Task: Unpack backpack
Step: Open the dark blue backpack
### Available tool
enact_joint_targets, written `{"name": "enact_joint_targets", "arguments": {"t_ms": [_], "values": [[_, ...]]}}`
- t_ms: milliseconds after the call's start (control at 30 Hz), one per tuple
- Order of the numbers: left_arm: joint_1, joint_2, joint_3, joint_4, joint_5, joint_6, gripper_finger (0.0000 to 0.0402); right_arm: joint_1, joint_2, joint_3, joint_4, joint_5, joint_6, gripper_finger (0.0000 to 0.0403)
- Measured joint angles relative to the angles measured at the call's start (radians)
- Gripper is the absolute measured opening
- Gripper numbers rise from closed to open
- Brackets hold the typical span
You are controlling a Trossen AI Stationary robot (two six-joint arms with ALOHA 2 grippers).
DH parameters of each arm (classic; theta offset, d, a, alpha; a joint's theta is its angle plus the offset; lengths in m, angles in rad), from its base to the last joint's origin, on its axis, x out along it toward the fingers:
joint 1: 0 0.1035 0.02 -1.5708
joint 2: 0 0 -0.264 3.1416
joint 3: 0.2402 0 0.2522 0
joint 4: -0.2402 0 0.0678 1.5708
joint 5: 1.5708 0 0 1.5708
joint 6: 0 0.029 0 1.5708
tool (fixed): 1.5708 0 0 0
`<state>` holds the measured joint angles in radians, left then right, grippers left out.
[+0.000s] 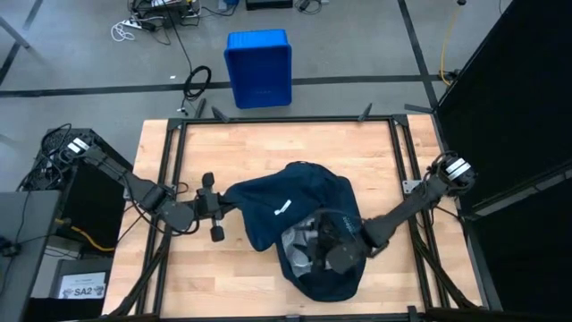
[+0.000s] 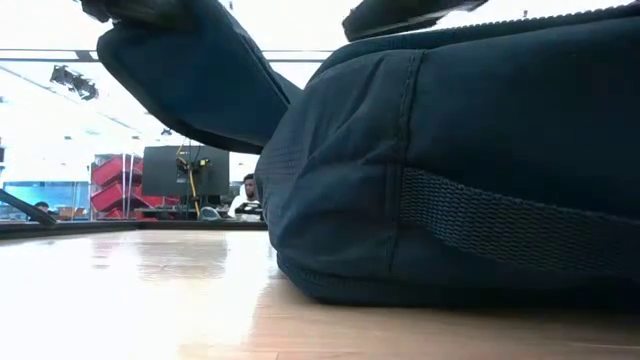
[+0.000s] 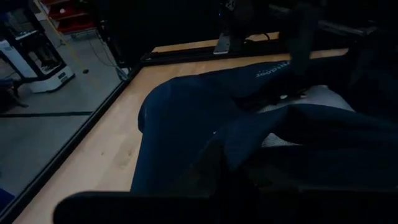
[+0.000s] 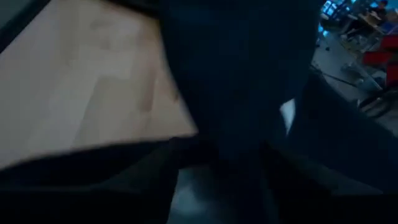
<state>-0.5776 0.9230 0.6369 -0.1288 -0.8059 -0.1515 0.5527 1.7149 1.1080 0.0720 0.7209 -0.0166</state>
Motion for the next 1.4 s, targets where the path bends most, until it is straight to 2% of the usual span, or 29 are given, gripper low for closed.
{"name": "enact_joint_targets", "arguments": {"t_ms": [133, 267, 333, 533, 633, 733, 933, 1067, 1167, 1300, 1400], "values": [[0.015, 0.0, 0.0, 0.043, 0.04, 0.045, 0.0, -0.061, 0.0, 0.001, 0.127, -0.064, -0.105, 0.0259], [0.032, 0.003, 0.0, 0.116, 0.116, 0.098, 0.0, -0.128, 0.0, 0.001, 0.151, -0.075, -0.161, 0.0292], [0.042, 0.006, 0.0, 0.149, 0.16, 0.129, 0.0, -0.167, 0.0, 0.001, 0.156, -0.119, -0.16, 0.0304], [0.106, 0.049, 0.001, 0.218, 0.26, 0.188, 0.0, -0.235, 0.0, 0.001, 0.203, -0.254, -0.135, 0.0309], [0.15, 0.089, 0.001, 0.281, 0.342, 0.221, 0.0, -0.255, 0.0, 0.001, 0.233, -0.278, -0.136, 0.0292], [0.187, 0.126, 0.001, 0.339, 0.414, 0.25, 0.0, -0.272, 0.0, 0.001, 0.234, -0.281, -0.143, 0.0253], [0.24, 0.137, 0.001, 0.401, 0.472, 0.294, 0.0, -0.305, 0.0, 0.001, 0.231, -0.388, -0.141, 0.0109], [0.265, 0.136, 0.001, 0.446, 0.477, 0.322, 0.0, -0.31, 0.0, 0.001, 0.241, -0.367, -0.139, 0.0017], [0.279, 0.136, 0.001, 0.495, 0.461, 0.362, 0.0, -0.298, -0.006, 0.001, 0.267, -0.345, -0.143, 0.0018], [0.299, 0.135, 0.028, 0.529, 0.448, 0.427, 0.0, -0.249, -0.036, 0.002, 0.288, -0.338, -0.163, 0.0059], [0.313, 0.135, 0.072, 0.498, 0.447, 0.46, 0.0, -0.191, -0.064, 0.002, 0.28, -0.274, -0.2, 0.0089]]}}
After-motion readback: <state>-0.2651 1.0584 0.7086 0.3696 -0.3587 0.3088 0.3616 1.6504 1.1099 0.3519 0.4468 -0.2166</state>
